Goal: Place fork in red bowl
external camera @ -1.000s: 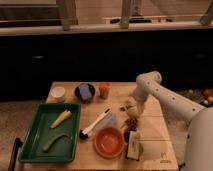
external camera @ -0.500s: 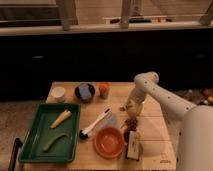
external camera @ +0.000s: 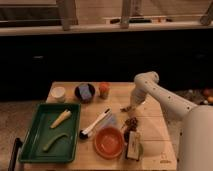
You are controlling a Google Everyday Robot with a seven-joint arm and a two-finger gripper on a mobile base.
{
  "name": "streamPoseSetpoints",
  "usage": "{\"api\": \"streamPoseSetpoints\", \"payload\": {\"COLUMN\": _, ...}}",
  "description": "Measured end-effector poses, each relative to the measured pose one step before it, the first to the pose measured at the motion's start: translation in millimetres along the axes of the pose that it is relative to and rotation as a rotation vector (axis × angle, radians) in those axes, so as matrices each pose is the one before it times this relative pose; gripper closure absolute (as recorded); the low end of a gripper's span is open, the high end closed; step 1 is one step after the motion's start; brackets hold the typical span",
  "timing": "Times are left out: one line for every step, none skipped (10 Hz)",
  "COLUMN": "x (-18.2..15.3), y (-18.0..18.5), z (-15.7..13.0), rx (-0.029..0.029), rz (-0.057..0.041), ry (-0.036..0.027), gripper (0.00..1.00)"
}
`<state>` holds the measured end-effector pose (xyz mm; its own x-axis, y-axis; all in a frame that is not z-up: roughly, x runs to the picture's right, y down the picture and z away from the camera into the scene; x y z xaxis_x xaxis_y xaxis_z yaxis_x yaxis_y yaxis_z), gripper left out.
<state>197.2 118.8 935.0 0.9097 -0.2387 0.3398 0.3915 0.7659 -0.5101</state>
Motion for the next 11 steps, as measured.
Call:
{"api": "streamPoseSetpoints", "payload": {"x": 0.14, "y": -0.61, "z": 1.18, "rx": 0.00129, "rz": 0.00172, "ry": -0.00651, "gripper": 1.00}}
{"api": "streamPoseSetpoints", "payload": {"x": 0.20, "y": -2.39, "z": 4.04, "rx": 0.00382, "rz": 0.00222, "ry": -0.02156, "gripper": 1.00}}
{"api": "streamPoseSetpoints", "payload": {"x": -0.57, "y": 0.00, "z": 0.83, "rx": 0.00180, "rz": 0.00086, "ry": -0.00722, "gripper": 1.00}}
{"api": "streamPoseSetpoints", "payload": {"x": 0.43, "y": -0.31, "z": -1.37, "rx": 0.00038, "rz": -0.00267, "ry": 0.00428, "gripper": 1.00}}
{"api": "streamPoseSetpoints", "payload": {"x": -0.18, "y": -0.06, "z": -1.15, "rx": 0.00075, "rz": 0.00035, "ry": -0.00070, "gripper": 1.00}}
{"api": "streamPoseSetpoints", "payload": {"x": -0.09, "y": 0.46, "z": -0.46, "rx": -0.00192, "rz": 0.00030, "ry": -0.00049, "gripper": 1.00}}
{"api": "streamPoseSetpoints", "payload": {"x": -0.70, "y": 0.02, "z": 0.13, "rx": -0.00117, "rz": -0.00162, "ry": -0.00071, "gripper": 1.00}}
{"api": "streamPoseSetpoints", "payload": {"x": -0.36, "y": 3.90, "z": -4.77, "rx": 0.00808, "rz": -0.00376, "ry": -0.00959, "gripper": 1.00}}
{"api": "streamPoseSetpoints", "payload": {"x": 3.18, "y": 1.83, "z": -13.20, "rx": 0.02983, "rz": 0.00054, "ry": -0.00431, "gripper": 1.00}}
{"api": "streamPoseSetpoints", "payload": {"x": 0.50, "y": 0.65, "z": -11.92, "rx": 0.01957, "rz": -0.00293, "ry": -0.00230, "gripper": 1.00}}
{"api": "streamPoseSetpoints", "payload": {"x": -0.78, "y": -1.43, "z": -12.61, "rx": 0.02360, "rz": -0.00592, "ry": -0.00242, "gripper": 1.00}}
